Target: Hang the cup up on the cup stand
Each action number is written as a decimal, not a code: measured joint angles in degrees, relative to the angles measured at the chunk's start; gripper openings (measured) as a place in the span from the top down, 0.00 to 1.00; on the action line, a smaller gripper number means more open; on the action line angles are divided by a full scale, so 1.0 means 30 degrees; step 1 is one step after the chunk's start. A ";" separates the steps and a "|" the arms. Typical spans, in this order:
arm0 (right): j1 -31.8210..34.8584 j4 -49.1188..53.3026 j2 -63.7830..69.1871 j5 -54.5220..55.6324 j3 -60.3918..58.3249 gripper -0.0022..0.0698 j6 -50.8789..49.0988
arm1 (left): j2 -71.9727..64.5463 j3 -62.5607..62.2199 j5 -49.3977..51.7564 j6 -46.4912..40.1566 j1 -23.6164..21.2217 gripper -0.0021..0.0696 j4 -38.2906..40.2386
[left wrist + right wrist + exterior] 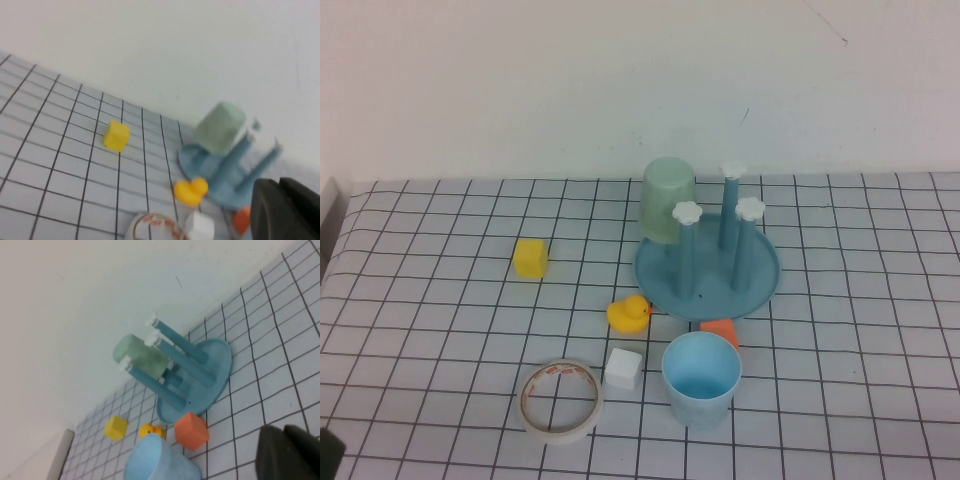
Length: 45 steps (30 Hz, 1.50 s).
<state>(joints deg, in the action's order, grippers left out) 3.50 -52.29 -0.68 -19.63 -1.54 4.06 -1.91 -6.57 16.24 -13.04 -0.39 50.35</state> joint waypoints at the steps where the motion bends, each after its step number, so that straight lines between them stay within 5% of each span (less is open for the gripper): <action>1: 0.0000 0.0000 0.0000 -0.0101 0.0000 0.95 0.0259 | -0.0514 -0.0698 0.0716 -0.0626 0.0000 0.97 -0.0413; 7: 0.0000 0.0000 0.0000 -0.0399 0.0000 0.95 0.0732 | -0.6716 -0.7464 0.7412 -0.5250 0.0047 0.97 -0.3340; 16: 0.0000 0.0000 0.0000 -0.0509 0.0000 0.95 0.1073 | -1.3659 -1.3638 1.0828 -0.7866 0.1720 0.97 -0.5335; 33: 0.0000 0.0000 0.0000 -0.0982 0.0000 0.95 0.1364 | -2.6183 -2.2086 1.3381 -0.0431 1.1633 0.97 -1.6784; 45: 0.0000 0.0000 0.0000 -0.1022 0.0000 0.95 0.1628 | -3.3028 -2.6628 1.3971 0.2089 1.3622 0.92 -1.7412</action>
<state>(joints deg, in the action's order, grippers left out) 3.50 -52.29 -0.68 -22.70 -1.54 8.95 -100.99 -86.46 58.16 -6.77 40.47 -1.88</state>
